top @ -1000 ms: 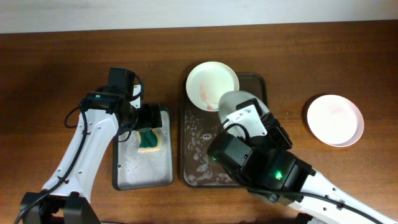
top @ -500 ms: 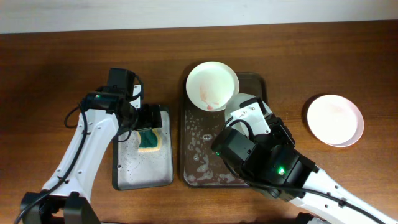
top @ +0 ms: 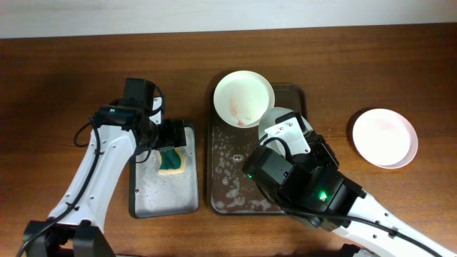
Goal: Clean dirty plates on tray and stack at the side
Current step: 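Carry the pale plate right and lower it onto the plate at the side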
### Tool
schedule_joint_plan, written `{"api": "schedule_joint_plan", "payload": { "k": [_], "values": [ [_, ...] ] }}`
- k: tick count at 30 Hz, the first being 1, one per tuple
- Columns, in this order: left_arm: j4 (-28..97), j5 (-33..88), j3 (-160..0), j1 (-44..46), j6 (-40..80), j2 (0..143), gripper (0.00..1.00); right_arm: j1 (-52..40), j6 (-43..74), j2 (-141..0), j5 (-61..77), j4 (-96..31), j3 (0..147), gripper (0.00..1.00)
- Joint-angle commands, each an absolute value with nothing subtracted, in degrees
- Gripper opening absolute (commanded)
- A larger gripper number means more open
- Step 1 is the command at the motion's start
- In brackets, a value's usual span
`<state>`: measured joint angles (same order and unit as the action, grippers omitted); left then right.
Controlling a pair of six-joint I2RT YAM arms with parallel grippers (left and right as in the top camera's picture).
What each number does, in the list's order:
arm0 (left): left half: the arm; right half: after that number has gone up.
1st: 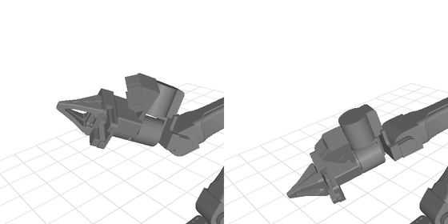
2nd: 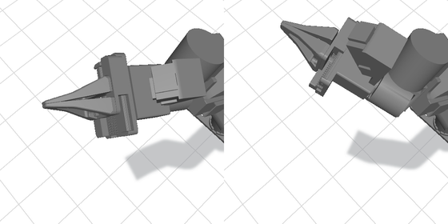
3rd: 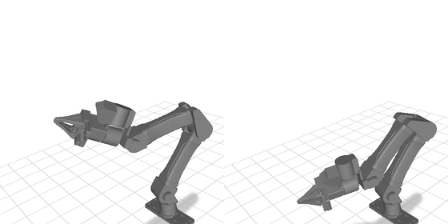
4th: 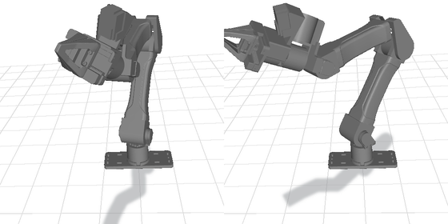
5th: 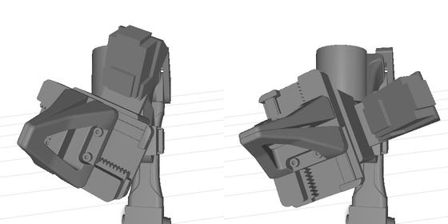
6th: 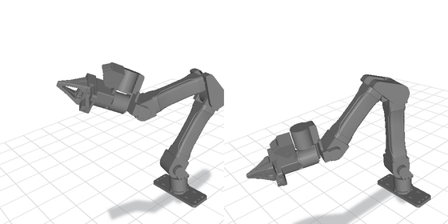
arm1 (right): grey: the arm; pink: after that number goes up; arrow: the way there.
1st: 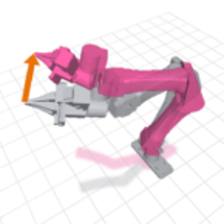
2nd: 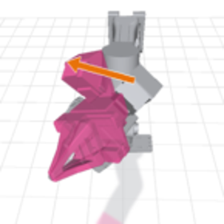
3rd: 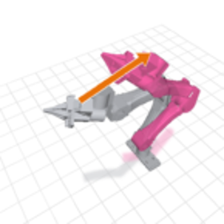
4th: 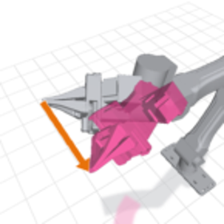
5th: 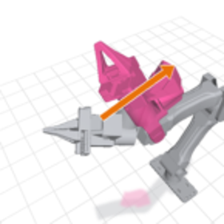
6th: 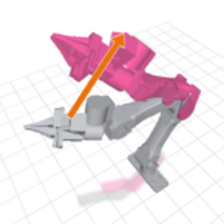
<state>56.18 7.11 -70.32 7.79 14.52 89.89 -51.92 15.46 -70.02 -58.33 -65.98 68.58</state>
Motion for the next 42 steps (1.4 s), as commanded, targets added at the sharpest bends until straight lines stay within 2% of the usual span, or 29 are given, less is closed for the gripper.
{"api": "schedule_joint_plan", "payload": {
  "k": [1,7,9,10,11,14,16,17,18,20,22,24,29,34,38,39,41,42],
  "values": [
    [56.2,7.7,-70.4,7.6,13.8,89.1,0.99,-51.7,16.3,-70.1,-58.5,-65.8,69.8,0.04],
    [56.2,7.7,-70.4,7.6,13.8,89.1,0.99,-51.7,16.4,-70.1,-60.4,-65.7,69.8,0.04],
    [56.2,7.7,-70.4,7.6,13.8,89.1,0.99,-51.7,15.4,-70.3,-58.7,-61.6,69.8,0.04],
    [56.2,7.7,-70.4,7.6,13.8,89.1,0.99,-51.7,10.3,-70.6,-61.5,-61.2,69.8,0.04],
    [56.2,7.7,-70.4,7.6,13.8,89.1,0.99,-50.8,10.4,-71.0,-68.4,-61.8,69.8,0.04],
    [56.2,7.7,-70.4,7.6,13.8,89.1,1.00,-50.0,12.4,-71.0,-56.7,-59.9,69.8,0.04],
    [56.2,7.7,-70.4,7.6,13.8,89.1,0.99,-46.6,20.0,-71.0,-51.3,-61.3,69.8,0.04],
    [56.2,7.7,-70.4,7.6,13.8,89.1,0.99,-41.7,23.8,-71.0,-44.4,-61.1,69.8,0.04],
    [56.2,7.7,-70.4,7.6,13.8,89.1,0.99,-38.8,24.5,-71.0,-40.5,-60.7,69.8,0.04],
    [56.2,7.7,-70.4,7.6,13.8,89.1,0.99,-27.2,24.4,-71.0,-27.8,-58.4,69.9,0.04],
    [56.2,7.7,-70.4,7.6,13.8,89.1,0.99,-16.0,22.0,-71.0,-15.5,-56.6,69.9,0.04],
    [56.2,7.7,-70.4,7.6,13.8,89.1,1.00,-0.9,17.6,-71.0,-0.7,-54.8,69.9,0.04],
    [56.2,7.7,-70.4,7.6,13.8,89.1,0.99,27.0,16.9,-76.3,4.1,-52.6,69.9,0.04],
    [56.2,7.7,-70.4,7.6,13.8,89.1,1.00,37.8,21.4,-88.9,4.5,-48.3,69.9,0.04],
    [56.2,7.7,-70.4,7.6,13.8,89.1,0.99,39.1,21.5,-95.6,3.4,-45.1,69.9,0.04],
    [56.2,7.7,-70.4,7.6,13.8,89.1,0.99,39.1,21.5,-96.0,2.3,-45.1,69.9,0.07],
    [56.2,7.7,-70.4,7.6,13.8,89.1,0.99,39.1,21.5,-95.0,2.1,-46.1,70.4,0.45],
    [56.2,7.7,-70.4,7.6,13.8,89.1,0.99,38.7,21.5,-94.0,2.6,-46.5,70.8,0.50]
  ]
}}
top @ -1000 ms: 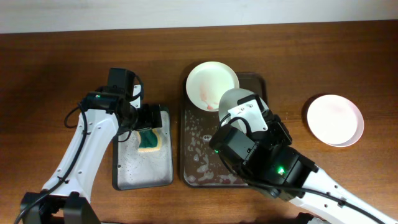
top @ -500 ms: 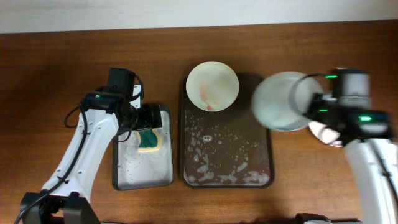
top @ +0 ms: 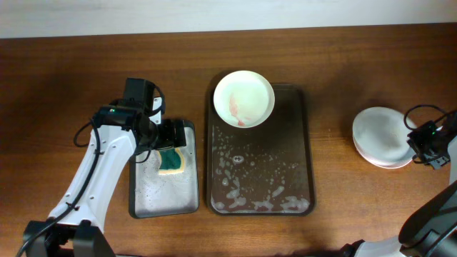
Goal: Clean dirty plates on tray and stack at the side
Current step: 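Carry the pale plate right and lower it onto the plate at the side, then release the plate and move the right gripper back to the brown tray's plate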
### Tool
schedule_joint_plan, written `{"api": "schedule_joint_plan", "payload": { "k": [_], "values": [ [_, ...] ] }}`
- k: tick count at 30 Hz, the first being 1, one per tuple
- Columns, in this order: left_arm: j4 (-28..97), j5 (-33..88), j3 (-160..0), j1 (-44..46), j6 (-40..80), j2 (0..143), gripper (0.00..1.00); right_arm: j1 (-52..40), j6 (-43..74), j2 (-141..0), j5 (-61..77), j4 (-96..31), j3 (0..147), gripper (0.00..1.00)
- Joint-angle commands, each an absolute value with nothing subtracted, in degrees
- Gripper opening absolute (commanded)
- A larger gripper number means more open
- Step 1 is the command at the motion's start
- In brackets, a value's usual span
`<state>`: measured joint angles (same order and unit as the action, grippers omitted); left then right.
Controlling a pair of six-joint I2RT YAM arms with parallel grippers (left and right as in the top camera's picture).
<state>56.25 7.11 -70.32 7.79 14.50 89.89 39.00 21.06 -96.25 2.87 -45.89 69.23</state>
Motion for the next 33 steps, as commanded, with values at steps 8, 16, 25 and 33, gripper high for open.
{"api": "schedule_joint_plan", "payload": {
  "k": [8,16,25,33],
  "values": [
    [56.2,7.7,-70.4,7.6,13.8,89.1,1.00,12.1,4.1,-83.4,24.2,-47.8,75.1,0.50],
    [56.2,7.7,-70.4,7.6,13.8,89.1,0.99,-11.4,6.2,-102.4,7.7,-31.3,75.1,0.42],
    [56.2,7.7,-70.4,7.6,13.8,89.1,0.99,-11.6,13.0,-116.2,14.8,-18.0,75.1,0.04],
    [56.2,7.7,-70.4,7.6,13.8,89.1,0.99,-11.2,20.7,-98.0,6.8,-37.2,75.2,0.04]
  ]
}}
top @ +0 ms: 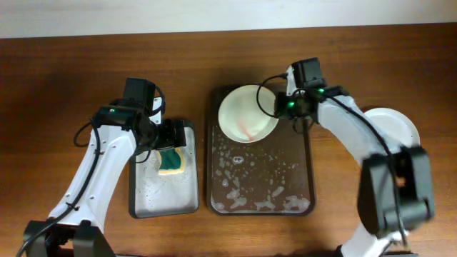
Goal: Clean dirty plates on tray and stack at the side
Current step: 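Release the plate and move the right gripper back to the brown tray's plate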
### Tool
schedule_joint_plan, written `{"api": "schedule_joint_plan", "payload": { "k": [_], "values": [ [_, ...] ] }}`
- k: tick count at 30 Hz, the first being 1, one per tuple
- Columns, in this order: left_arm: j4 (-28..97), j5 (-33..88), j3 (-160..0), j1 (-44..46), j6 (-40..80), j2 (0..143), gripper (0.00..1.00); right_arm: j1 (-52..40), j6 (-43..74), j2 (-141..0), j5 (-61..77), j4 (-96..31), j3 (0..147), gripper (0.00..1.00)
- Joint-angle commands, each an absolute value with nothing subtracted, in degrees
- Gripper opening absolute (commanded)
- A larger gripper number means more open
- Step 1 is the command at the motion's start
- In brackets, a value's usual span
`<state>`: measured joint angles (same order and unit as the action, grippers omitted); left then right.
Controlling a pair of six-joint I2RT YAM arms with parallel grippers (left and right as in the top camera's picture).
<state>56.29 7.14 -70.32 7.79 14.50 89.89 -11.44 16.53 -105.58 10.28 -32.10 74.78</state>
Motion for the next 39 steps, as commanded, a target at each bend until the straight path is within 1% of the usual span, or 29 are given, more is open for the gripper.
{"api": "schedule_joint_plan", "payload": {
  "k": [1,3,5,8,9,10,12,13,16,19,23,24,25,26,27,28,30,33,36,39],
  "values": [
    [56.2,7.7,-70.4,7.6,13.8,89.1,0.99,-11.2,22.5,-96.3,6.8,-41.3,75.2,0.04],
    [56.2,7.7,-70.4,7.6,13.8,89.1,0.99,-11.3,27.1,-95.2,6.9,-50.0,75.2,0.04],
    [56.2,7.7,-70.4,7.6,13.8,89.1,0.99,-11.6,29.1,-95.9,6.9,-57.0,74.3,0.04],
    [56.2,7.7,-70.4,7.6,13.8,89.1,0.99,-13.0,29.7,-96.3,8.6,-57.6,69.8,0.04],
    [56.2,7.7,-70.4,7.6,13.8,89.1,0.99,-13.1,28.3,-96.3,8.1,-55.7,69.5,0.04],
    [56.2,7.7,-70.4,7.6,13.8,89.1,0.99,-13.1,24.8,-96.3,8.2,-52.5,69.5,0.07],
    [56.2,7.7,-70.4,7.6,13.8,89.1,0.99,-13.1,13.4,-96.4,8.1,-44.6,69.5,0.33],
    [56.2,7.7,-70.4,7.6,13.8,89.1,0.99,-13.1,8.9,-96.9,8.1,-40.8,69.5,0.36],
    [56.2,7.7,-70.4,7.6,13.8,89.1,0.99,-13.1,1.4,-99.8,7.8,-30.2,69.5,0.36],
    [56.2,7.7,-70.4,7.6,13.8,89.1,0.99,-13.1,0.2,-104.6,7.1,-22.6,69.5,0.36],
    [56.2,7.7,-70.4,7.6,13.8,89.1,0.99,-13.1,0.2,-110.8,3.9,-16.3,69.5,0.39],
    [56.2,7.7,-70.4,7.6,13.8,89.1,0.99,-13.1,0.2,-112.2,3.8,-15.3,69.5,0.39],
    [56.2,7.7,-70.4,7.6,13.8,89.1,0.99,-13.1,0.2,-113.0,3.8,-15.2,69.5,0.35],
    [56.2,7.7,-70.4,7.6,13.8,89.1,0.99,-13.1,0.2,-113.4,3.8,-15.3,69.5,0.23],
    [56.2,7.7,-70.4,7.6,13.8,89.1,0.99,-13.1,0.3,-113.5,3.8,-16.3,69.5,0.05],
    [56.2,7.7,-70.4,7.6,13.8,89.1,0.99,-13.1,0.7,-113.5,3.8,-18.4,69.5,0.04],
    [56.2,7.7,-70.4,7.6,13.8,89.1,0.99,-13.0,4.8,-113.5,3.8,-22.8,69.5,0.04],
    [56.2,7.7,-70.4,7.6,13.8,89.1,0.99,-13.0,17.0,-112.2,3.9,-32.4,69.5,0.04],
    [56.2,7.7,-70.4,7.6,13.8,89.1,0.99,-13.1,24.3,-108.9,5.6,-41.4,69.5,0.04],
    [56.2,7.7,-70.4,7.6,13.8,89.1,0.99,-13.1,30.9,-106.7,10.2,-50.7,69.5,0.04]
  ]
}}
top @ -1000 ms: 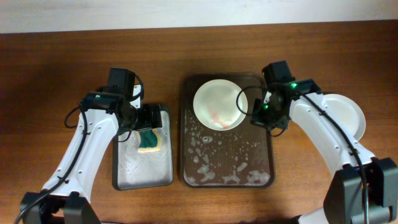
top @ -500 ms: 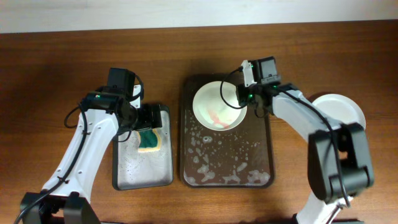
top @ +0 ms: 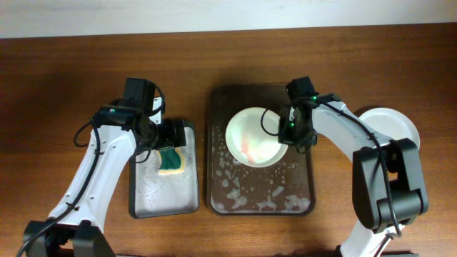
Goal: Clean dirty plates on tray and stack at the side
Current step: 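Release the plate and move the right gripper back to the brown tray's plate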
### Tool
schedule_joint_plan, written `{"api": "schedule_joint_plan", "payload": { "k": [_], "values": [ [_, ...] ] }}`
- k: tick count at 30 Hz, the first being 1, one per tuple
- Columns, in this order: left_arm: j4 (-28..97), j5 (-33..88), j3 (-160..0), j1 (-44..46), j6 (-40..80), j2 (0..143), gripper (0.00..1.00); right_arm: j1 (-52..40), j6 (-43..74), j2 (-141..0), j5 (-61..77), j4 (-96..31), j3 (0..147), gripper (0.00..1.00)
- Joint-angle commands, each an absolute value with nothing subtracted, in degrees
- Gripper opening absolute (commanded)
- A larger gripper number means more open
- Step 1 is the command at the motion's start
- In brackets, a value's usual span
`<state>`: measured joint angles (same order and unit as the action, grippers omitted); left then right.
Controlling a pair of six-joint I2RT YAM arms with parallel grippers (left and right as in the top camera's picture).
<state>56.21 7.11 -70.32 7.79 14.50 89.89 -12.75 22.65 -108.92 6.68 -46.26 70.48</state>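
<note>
A white plate (top: 253, 135) with a red smear sits over the middle of the dark large tray (top: 260, 187). My right gripper (top: 288, 131) is at the plate's right rim and shut on it. A green and yellow sponge (top: 172, 161) lies in the small tray (top: 161, 194) on the left. My left gripper (top: 173, 135) is at the sponge's far end and looks shut on it. A stack of white plates (top: 394, 127) rests on the table at the right, partly behind my right arm.
Soapy water and foam (top: 250, 193) cover the near half of the large tray. The small tray holds droplets. Both trays stand side by side on the brown wooden table (top: 64, 86), with a pale wall edge along the far side.
The smeared plate was at the large tray's far end and now sits nearer its middle, with my right gripper still on its right rim. The left arm has not moved.
My right arm first hung over the large tray with a white plate, while one plate lay at the right. Then its gripper was at the right-hand stack. Then it was at the smeared plate's rim, and now that plate is near mid-tray. The left arm stayed at the sponge.
</note>
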Motion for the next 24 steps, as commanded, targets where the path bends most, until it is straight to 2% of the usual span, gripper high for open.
{"api": "schedule_joint_plan", "payload": {
  "k": [1,4,5,6,9,12,14,17,24],
  "values": [
    [56.2,7.7,-70.4,7.6,13.8,89.1,0.99,-13.1,31.0,-106.8,12.5,-52.1,69.5,0.04],
    [56.2,7.7,-70.4,7.6,13.8,89.1,0.99,-13.2,31.0,-106.8,16.2,-55.3,69.5,0.04],
    [56.2,7.7,-70.4,7.6,13.8,89.1,0.99,-13.1,30.1,-106.7,16.0,-55.7,69.6,0.22],
    [56.2,7.7,-70.4,7.6,13.8,89.1,0.99,-13.1,27.5,-106.3,15.8,-55.7,69.9,0.29],
    [56.2,7.7,-70.4,7.6,13.8,89.1,0.99,-13.2,20.6,-101.5,13.2,-56.9,72.5,0.34],
    [56.2,7.7,-70.4,7.6,13.8,89.1,0.99,-14.6,14.5,-89.2,6.2,-58.7,75.5,0.34],
    [56.2,7.7,-70.4,7.6,13.8,89.1,0.99,-16.1,13.7,-79.9,2.0,-59.0,75.5,0.39],
    [55.7,7.7,-70.4,7.6,13.8,89.1,0.99,-17.3,13.7,-69.5,1.7,-59.2,75.5,0.99],
    [55.5,9.6,-70.4,7.6,16.7,89.2,0.99,-17.3,13.7,-67.4,2.2,-63.8,75.4,0.99]
  ]
}}
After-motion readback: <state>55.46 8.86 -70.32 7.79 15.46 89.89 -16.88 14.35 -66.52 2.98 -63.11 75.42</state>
